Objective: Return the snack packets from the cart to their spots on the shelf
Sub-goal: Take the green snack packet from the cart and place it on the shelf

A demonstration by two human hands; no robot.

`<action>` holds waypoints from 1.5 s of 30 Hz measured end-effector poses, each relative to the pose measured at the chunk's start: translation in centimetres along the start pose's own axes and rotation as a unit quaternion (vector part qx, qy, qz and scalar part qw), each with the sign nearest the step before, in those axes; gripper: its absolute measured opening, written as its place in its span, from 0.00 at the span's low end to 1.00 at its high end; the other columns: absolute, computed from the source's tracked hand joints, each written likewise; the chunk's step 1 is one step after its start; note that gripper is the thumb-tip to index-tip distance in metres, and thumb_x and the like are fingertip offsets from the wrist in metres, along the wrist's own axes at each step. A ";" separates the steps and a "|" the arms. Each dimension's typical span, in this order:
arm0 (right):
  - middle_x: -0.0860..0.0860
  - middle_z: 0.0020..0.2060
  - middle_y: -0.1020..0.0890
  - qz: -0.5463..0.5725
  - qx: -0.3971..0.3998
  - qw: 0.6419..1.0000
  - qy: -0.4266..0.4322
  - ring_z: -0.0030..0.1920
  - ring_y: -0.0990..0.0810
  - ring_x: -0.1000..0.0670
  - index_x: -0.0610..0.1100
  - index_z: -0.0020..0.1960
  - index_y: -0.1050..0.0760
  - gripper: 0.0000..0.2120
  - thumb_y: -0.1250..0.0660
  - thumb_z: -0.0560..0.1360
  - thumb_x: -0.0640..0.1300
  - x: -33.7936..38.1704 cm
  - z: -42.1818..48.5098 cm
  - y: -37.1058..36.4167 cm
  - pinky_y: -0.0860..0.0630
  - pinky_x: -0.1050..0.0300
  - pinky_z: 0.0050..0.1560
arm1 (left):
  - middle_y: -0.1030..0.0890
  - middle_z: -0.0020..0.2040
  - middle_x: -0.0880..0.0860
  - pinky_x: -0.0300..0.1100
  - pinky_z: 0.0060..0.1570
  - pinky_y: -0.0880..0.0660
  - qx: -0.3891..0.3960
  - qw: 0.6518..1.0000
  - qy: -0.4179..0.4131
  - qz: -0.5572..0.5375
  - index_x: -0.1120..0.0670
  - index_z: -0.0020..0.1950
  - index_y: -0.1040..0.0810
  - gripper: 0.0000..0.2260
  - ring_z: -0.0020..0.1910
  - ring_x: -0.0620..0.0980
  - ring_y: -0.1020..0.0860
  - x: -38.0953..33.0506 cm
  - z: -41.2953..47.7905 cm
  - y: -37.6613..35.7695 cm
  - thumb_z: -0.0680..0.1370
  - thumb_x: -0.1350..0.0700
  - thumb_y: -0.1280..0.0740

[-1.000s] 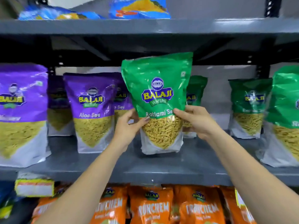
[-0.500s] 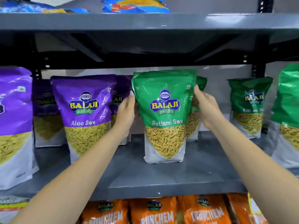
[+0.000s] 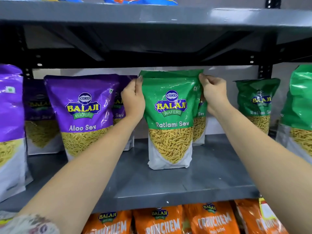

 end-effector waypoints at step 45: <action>0.53 0.58 0.17 -0.149 0.300 0.928 -0.163 0.57 0.19 0.55 0.50 0.67 0.31 0.33 0.22 0.66 0.46 -10.6 -10.8 4.3 0.22 0.56 0.58 | 0.31 0.59 0.36 0.33 0.57 0.37 0.356 0.896 0.263 -0.048 0.48 0.73 0.49 0.27 0.54 0.31 0.30 1.3 -14.7 -0.8 0.78 0.43 0.42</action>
Point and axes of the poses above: each hand's wrist, its own z-axis towards the middle knuckle, its own y-axis out of the back of the hand, x = y × z, the point moved 4 cm from there along z, towards the middle knuckle
